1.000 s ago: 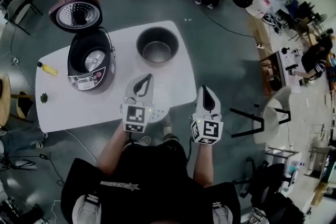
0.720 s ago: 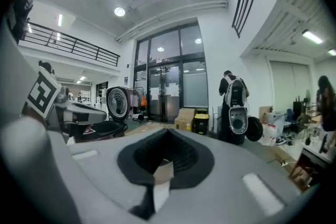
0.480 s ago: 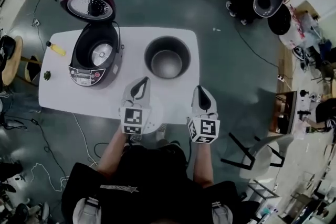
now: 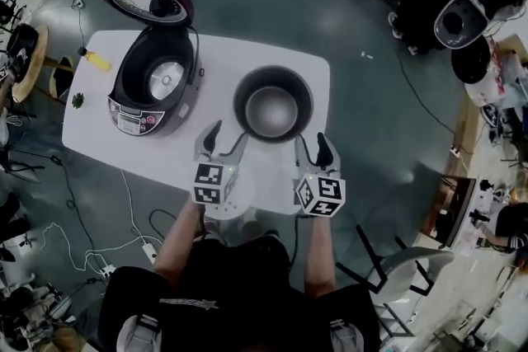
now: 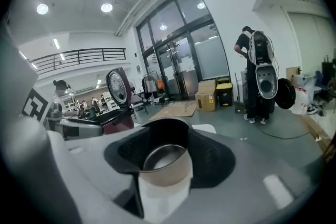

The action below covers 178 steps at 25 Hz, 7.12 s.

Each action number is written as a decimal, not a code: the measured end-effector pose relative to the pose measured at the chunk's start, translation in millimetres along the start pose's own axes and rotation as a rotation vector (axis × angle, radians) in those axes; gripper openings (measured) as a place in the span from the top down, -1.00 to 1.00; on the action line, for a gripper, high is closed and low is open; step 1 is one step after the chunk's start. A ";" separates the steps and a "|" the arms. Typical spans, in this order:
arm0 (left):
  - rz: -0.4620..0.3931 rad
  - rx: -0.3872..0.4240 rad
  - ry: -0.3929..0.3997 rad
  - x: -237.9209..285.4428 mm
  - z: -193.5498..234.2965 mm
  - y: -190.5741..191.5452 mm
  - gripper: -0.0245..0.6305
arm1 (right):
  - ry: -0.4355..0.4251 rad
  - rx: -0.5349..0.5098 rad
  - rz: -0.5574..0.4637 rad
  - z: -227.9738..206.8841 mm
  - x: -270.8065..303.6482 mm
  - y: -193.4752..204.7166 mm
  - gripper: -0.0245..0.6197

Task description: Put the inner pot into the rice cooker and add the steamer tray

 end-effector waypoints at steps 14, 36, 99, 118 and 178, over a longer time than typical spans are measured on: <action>0.119 -0.061 -0.023 69.1 21.5 31.5 0.08 | -0.025 0.044 0.125 -30.8 71.1 31.1 0.21; 0.068 -0.080 -0.013 79.9 18.1 35.0 0.30 | -0.036 0.043 0.151 -25.6 83.8 37.5 0.40; -0.377 -0.085 -0.181 -148.6 208.5 -70.6 0.56 | -0.063 -0.034 -0.262 248.2 27.2 -122.5 0.57; -0.333 -0.065 -0.166 -162.8 337.4 -59.7 0.57 | -0.040 0.012 -0.245 357.4 93.8 -116.8 0.56; 0.021 0.148 -0.033 -39.5 348.6 -42.1 0.90 | 0.081 0.098 0.191 328.3 204.9 -45.6 0.41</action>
Point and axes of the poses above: the fingertips, and each gripper's own axes: x forward along the fingers, z to its left, y out of its underside, the point moved 5 cm from there along -x, backward along the fingers, and after that the axes turned 10 degrees about z, right-handed, at the moved point
